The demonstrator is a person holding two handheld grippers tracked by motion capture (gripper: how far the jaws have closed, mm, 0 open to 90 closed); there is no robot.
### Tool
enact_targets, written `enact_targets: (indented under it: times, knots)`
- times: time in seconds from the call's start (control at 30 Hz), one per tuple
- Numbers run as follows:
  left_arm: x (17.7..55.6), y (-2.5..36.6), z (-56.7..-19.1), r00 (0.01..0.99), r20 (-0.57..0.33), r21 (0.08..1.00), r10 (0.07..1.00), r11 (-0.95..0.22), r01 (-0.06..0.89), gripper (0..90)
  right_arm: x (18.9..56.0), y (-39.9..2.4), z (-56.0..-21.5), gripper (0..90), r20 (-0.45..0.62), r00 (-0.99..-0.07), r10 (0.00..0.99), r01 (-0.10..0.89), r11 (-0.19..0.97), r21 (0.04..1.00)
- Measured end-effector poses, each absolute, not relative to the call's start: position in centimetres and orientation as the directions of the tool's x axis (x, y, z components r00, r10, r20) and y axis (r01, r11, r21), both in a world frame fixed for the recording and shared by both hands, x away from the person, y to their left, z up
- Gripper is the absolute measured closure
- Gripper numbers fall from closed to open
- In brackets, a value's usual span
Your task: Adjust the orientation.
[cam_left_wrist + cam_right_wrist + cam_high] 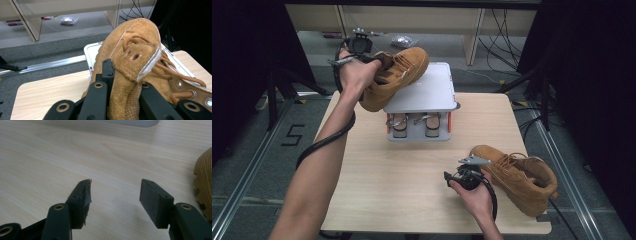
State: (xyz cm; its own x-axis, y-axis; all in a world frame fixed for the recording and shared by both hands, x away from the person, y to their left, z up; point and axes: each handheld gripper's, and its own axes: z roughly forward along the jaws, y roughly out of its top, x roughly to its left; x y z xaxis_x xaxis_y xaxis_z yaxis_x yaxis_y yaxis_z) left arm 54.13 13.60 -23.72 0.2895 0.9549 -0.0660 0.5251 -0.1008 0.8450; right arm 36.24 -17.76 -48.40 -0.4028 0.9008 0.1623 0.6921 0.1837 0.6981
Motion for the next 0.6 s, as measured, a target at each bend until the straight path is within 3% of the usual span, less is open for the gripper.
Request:
enact_targets:
  times: [0.6]
  knots:
    - [55.0, 11.9, -24.3, 0.285, -0.04, 0.832, 0.958, -0.126, 0.54, 83.7, 36.3, -17.9, -48.6, 42.9, 0.174, -0.401, 0.9, 0.694, 0.174, 0.698]
